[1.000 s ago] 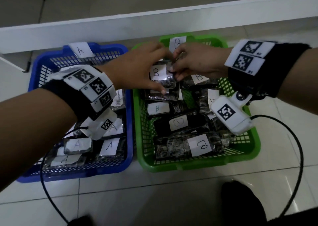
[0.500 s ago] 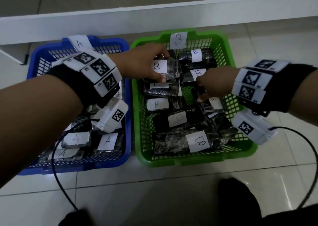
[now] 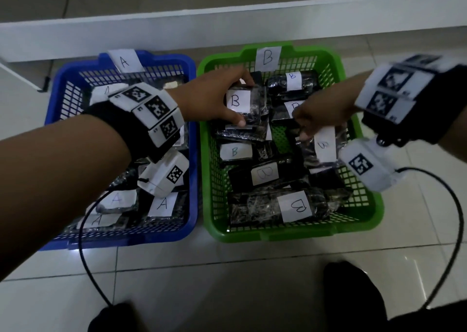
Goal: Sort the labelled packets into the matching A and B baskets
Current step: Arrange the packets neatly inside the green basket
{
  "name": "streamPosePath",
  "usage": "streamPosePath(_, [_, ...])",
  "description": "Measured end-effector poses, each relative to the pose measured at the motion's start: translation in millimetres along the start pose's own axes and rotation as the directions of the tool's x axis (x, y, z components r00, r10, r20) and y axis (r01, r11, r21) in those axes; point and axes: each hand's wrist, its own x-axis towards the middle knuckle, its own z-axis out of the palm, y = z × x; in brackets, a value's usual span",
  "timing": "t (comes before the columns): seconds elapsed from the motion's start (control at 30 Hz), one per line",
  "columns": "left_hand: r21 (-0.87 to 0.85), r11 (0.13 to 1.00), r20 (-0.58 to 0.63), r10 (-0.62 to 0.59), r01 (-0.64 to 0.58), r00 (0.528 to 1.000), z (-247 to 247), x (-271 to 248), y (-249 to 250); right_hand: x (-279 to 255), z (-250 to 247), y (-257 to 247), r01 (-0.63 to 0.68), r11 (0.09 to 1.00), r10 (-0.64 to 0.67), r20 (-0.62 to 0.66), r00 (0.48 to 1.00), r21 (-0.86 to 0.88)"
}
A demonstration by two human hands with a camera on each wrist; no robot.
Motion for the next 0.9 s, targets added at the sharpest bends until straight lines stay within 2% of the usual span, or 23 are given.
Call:
streamPosePath(0.07, [0.011,1.000,-0.020,0.019,-0.019,1.000,1,-2,-2,-9,-17,7,0.000,0.973,0.022,-0.095,0.995,0.233])
streamPosePath(0.13, [0.055,0.998,-0.036,0.039,-0.037,0.999,-1,-3,-2,-13,-31,13,0.043,0.919,0.056,-0.237,0.970,0.393])
streamPosePath(0.27, [0.065,0.998,-0.017,0.016,-0.015,1.000,-7,-2,0,-13,-36,18,0.060,0.907,0.082,-0.315,0.946,0.416])
streamPosePath(0.33, [0.056,0.998,-0.021,0.012,-0.010,1.000,-9,-2,0,-12,-36,17,0.101,0.911,0.107,-0.467,0.878,0.399])
streamPosePath(0.43, [-0.023,1.000,-0.033,-0.022,0.021,0.999,-8,-2,5,-17,-40,15,0.206,0.875,0.168,-0.673,0.720,0.438])
streamPosePath(0.5, [-0.145,0.989,-0.079,-0.054,0.042,0.995,-8,-1,13,-20,-44,12,0.360,0.759,0.174,-0.701,0.691,0.542])
streamPosePath(0.57, [-0.279,0.960,-0.148,-0.079,0.035,0.986,-7,1,21,-22,-44,3,0.468,0.622,0.162,-0.688,0.707,0.627])
streamPosePath(0.67, [-0.449,0.893,-0.224,-0.134,0.020,0.965,-8,5,31,-22,-40,-11,0.540,0.556,0.124,-0.705,0.698,0.632])
streamPosePath(0.7, [-0.476,0.880,-0.249,-0.150,0.014,0.957,-9,6,33,-21,-38,-13,0.564,0.533,0.152,-0.727,0.670,0.631])
streamPosePath(0.77, [-0.463,0.887,-0.282,-0.149,0.001,0.948,-14,6,38,-17,-32,-8,0.577,0.448,0.298,-0.723,0.624,0.683])
streamPosePath(0.8, [-0.431,0.902,-0.270,-0.129,0.000,0.954,-17,5,40,-13,-28,-2,0.548,0.412,0.354,-0.682,0.641,0.728])
streamPosePath(0.83, [-0.376,0.927,-0.236,-0.100,0.004,0.967,-19,4,42,-10,-22,5,0.473,0.420,0.367,-0.622,0.692,0.775])
streamPosePath(0.87, [-0.300,0.954,-0.190,-0.071,0.011,0.979,-22,2,44,-7,-13,10,0.333,0.515,0.334,-0.543,0.770,0.790])
streamPosePath(0.9, [-0.219,0.976,-0.158,-0.051,0.015,0.986,-24,2,46,-2,-2,13,0.180,0.660,0.275,-0.458,0.846,0.729])
